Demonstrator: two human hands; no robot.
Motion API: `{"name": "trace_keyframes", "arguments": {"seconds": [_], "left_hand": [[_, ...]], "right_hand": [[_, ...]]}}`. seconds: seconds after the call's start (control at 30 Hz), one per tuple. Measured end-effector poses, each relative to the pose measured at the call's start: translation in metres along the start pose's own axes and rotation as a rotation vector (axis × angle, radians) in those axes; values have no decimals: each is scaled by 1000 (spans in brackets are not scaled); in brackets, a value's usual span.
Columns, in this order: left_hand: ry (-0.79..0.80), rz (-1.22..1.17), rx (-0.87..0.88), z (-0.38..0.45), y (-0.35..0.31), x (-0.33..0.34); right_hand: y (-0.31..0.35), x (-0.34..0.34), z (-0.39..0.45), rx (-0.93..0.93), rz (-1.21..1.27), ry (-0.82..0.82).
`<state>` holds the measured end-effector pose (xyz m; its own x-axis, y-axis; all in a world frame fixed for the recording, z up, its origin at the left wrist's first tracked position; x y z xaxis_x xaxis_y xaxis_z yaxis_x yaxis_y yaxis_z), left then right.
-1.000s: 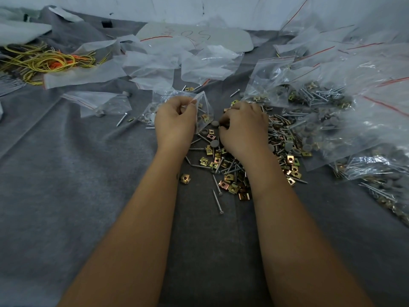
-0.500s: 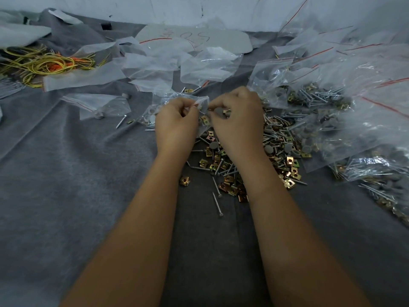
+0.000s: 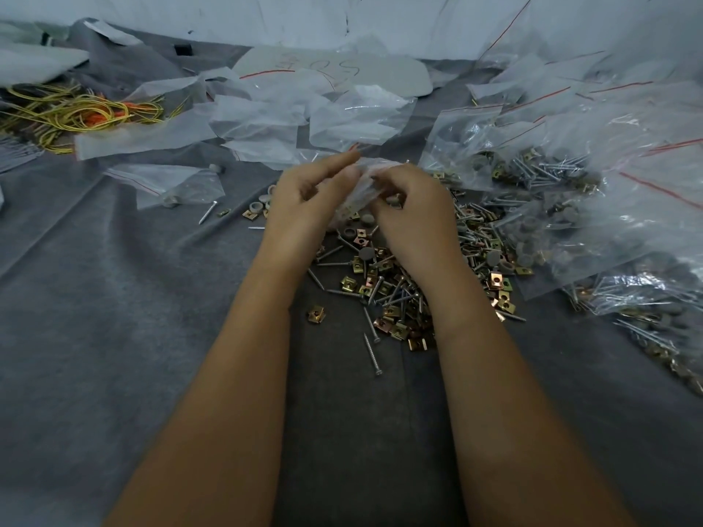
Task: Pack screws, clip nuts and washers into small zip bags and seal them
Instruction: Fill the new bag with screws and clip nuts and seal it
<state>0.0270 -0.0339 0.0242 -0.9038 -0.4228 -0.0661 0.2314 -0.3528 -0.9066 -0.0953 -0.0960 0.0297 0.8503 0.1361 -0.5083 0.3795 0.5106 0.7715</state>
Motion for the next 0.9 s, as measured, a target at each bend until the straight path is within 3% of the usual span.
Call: {"name": "trace_keyframes", "arguments": {"seconds": [0.17, 0.27, 0.47, 0.67, 0.9], "left_hand": [[105, 116, 47, -3, -1, 8], [28, 50, 27, -4, -3, 5], [-34, -135, -58, 0, 4, -6], [-247, -244, -55, 4, 7, -11], [-359, -266, -82, 5, 9, -13]], "right_hand": [[-8, -9, 1, 128, 91, -137], [-1, -13, 0, 70, 215, -198], [-7, -11, 4, 201, 598, -68], [-13, -13, 5, 264, 739, -90], [-12, -15, 3, 277, 799, -118]]}}
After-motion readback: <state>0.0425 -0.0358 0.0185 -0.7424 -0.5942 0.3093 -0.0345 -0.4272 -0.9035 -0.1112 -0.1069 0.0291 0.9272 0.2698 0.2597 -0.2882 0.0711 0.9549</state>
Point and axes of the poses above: each hand's wrist, its own z-axis towards the middle knuckle, its own x-axis out of the palm, y = z × x, the point moved 3 cm from there along z, towards the middle knuckle, and after that the axes turned 4 degrees about x, right-handed, at the moved point
